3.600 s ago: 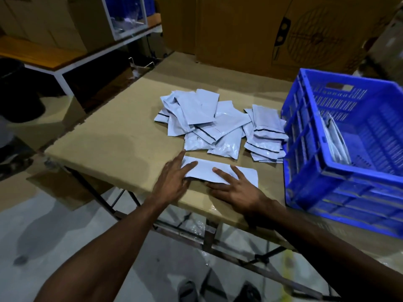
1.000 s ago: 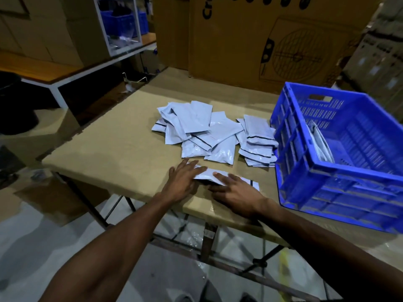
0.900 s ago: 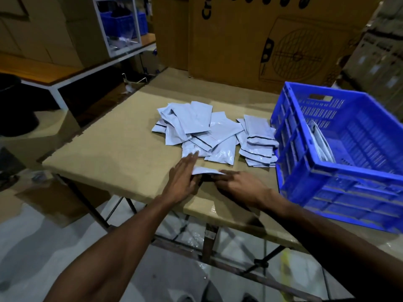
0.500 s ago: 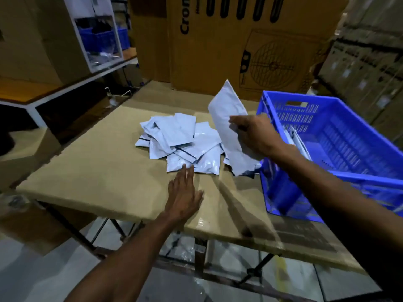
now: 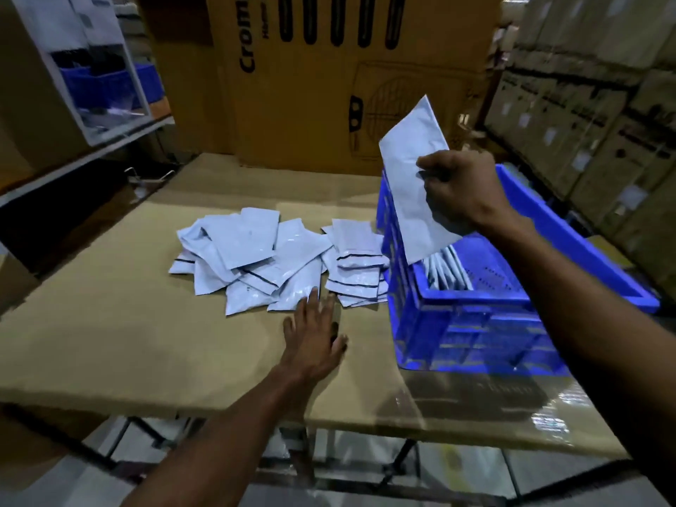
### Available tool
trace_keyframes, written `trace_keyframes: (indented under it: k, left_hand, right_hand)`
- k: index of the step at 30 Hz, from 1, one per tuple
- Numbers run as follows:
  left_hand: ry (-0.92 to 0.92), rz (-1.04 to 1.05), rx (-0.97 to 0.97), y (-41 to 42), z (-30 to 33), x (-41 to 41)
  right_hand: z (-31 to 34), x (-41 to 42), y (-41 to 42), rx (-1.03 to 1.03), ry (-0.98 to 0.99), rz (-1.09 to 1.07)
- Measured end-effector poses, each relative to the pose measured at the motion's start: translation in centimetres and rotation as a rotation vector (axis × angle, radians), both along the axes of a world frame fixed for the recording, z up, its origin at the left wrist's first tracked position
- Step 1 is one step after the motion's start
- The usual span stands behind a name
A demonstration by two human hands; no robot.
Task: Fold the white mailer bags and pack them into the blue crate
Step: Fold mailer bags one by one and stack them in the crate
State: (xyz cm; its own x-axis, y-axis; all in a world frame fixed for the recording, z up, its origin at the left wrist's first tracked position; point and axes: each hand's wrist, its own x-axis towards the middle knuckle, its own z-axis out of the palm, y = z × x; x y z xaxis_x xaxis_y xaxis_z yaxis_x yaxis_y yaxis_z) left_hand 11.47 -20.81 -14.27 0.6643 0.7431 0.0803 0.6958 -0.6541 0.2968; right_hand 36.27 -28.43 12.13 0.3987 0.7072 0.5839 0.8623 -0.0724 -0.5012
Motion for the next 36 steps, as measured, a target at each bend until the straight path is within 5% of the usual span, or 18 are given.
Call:
trace_keyframes:
  k: [8, 15, 22, 36]
  left_hand:
    - [0.060, 0.051, -0.073, -1.0, -0.1, 4.8]
    - [0.066, 0.093, -0.032, -1.4, -0.2, 5.0]
    - [0.072, 0.114, -0.016, -1.5, -0.2, 5.0]
    - [0.085, 0.120, 0.016, -1.4, -0.3, 5.0]
  right_hand:
    - [-1.6, 7.6, -2.4, -0.116, -0.184, -0.115]
    - [-6.5, 11.4, -3.0, -0.721, -0.472, -0.201]
    - [-11.4, 13.3, -2.0, -1.030, -0.400, -0.096]
    - [-13.0, 12.4, -0.2, -0.927, -0.328, 0.069]
